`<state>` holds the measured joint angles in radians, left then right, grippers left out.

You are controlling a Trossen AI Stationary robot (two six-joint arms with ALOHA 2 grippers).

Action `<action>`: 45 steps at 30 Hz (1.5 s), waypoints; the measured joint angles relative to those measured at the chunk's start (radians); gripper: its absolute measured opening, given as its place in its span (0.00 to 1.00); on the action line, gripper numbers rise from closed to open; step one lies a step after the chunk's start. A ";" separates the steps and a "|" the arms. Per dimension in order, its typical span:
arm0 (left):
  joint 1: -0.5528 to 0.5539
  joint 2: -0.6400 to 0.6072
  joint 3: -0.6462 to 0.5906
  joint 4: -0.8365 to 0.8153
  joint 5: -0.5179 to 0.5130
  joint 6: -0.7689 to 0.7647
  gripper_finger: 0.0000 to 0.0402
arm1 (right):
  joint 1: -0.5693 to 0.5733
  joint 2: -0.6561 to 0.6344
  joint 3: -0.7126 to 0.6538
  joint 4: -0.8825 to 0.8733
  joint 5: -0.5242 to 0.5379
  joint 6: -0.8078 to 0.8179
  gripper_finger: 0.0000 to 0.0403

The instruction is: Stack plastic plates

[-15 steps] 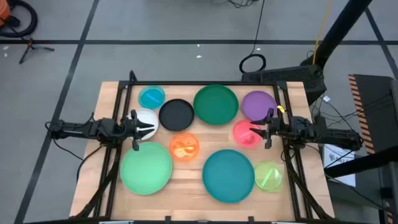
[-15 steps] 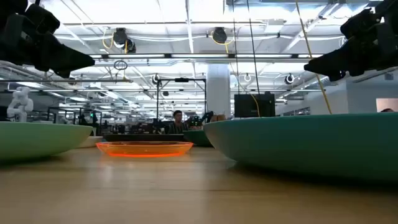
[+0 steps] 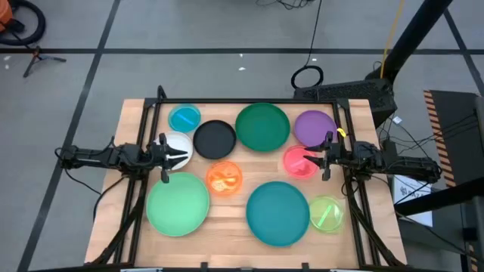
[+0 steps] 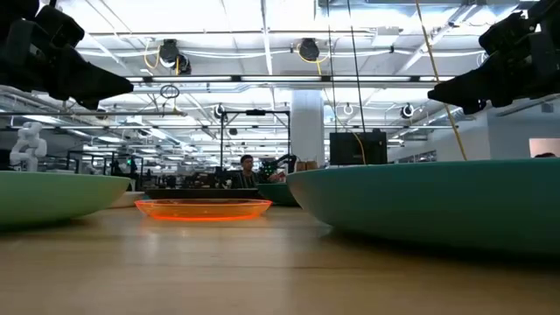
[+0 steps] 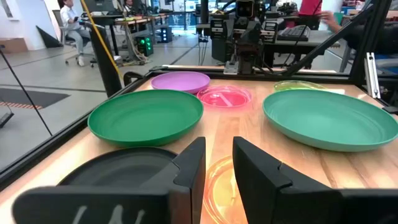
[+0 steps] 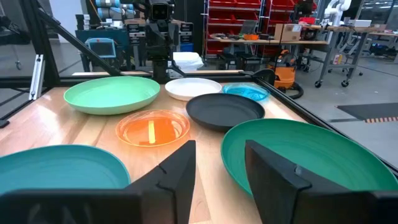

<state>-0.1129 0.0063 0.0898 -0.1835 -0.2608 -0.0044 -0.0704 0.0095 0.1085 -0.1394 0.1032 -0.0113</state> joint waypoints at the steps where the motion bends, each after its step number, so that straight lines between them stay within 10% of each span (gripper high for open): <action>1: 0.000 0.000 0.000 0.000 0.000 0.000 0.22 | 0.000 0.000 0.000 0.000 0.000 0.000 0.32; 45: 0.000 0.000 0.000 0.000 0.000 0.000 0.22 | 0.000 0.000 0.000 0.000 0.000 -0.166 0.32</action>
<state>-0.1127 0.0063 0.0898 -0.1834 -0.2607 -0.0044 -0.0704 0.0097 0.1085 -0.1390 0.1032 -0.1777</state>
